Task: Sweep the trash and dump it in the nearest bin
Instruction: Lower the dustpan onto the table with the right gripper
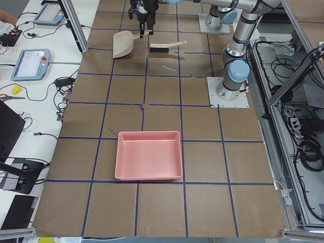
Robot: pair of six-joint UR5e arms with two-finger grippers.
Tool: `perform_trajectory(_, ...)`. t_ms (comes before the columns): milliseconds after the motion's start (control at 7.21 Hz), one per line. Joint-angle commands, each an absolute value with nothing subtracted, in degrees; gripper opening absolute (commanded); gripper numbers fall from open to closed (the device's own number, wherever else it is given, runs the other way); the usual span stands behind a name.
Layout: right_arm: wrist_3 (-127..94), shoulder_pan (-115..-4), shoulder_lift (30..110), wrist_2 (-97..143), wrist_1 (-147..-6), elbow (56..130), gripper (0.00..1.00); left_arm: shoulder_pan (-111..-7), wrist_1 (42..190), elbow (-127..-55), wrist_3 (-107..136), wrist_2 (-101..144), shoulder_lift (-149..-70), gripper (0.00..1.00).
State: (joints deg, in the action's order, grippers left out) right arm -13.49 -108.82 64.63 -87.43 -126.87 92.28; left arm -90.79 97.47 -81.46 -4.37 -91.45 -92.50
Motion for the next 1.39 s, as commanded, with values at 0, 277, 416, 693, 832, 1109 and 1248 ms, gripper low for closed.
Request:
perform_trajectory(0,-13.5,-109.7,64.0,-87.4,-127.4,92.6,0.00,-90.8,97.5,-81.3,-4.6,-91.7,-92.4,1.00)
perform_trajectory(277,-13.4,-109.9,63.6,-87.6,-128.1,93.0,0.03,-90.8,97.5,-81.1,-5.0,-92.0,-92.3,1.00)
perform_trajectory(416,-13.4,-110.0,62.9,-87.5,-128.1,93.2,0.04,-90.7,97.5,-80.9,-5.0,-92.2,-92.0,1.00)
perform_trajectory(693,-13.4,-110.0,62.6,-87.5,-128.1,93.2,0.07,-90.8,97.5,-81.0,-4.5,-91.8,-92.0,1.00)
perform_trajectory(832,-13.4,-110.0,62.5,-87.5,-128.1,93.2,0.20,-90.8,97.5,-81.1,-4.7,-91.8,-91.8,1.00)
perform_trajectory(1109,-13.4,-110.0,62.0,-87.5,-128.1,93.2,0.76,-90.8,97.5,-81.2,-4.4,-91.8,-91.9,1.00)
perform_trajectory(1248,-13.4,-110.0,61.9,-87.5,-128.1,93.0,0.72,-90.7,97.5,-81.3,-4.4,-91.8,-91.9,1.00)
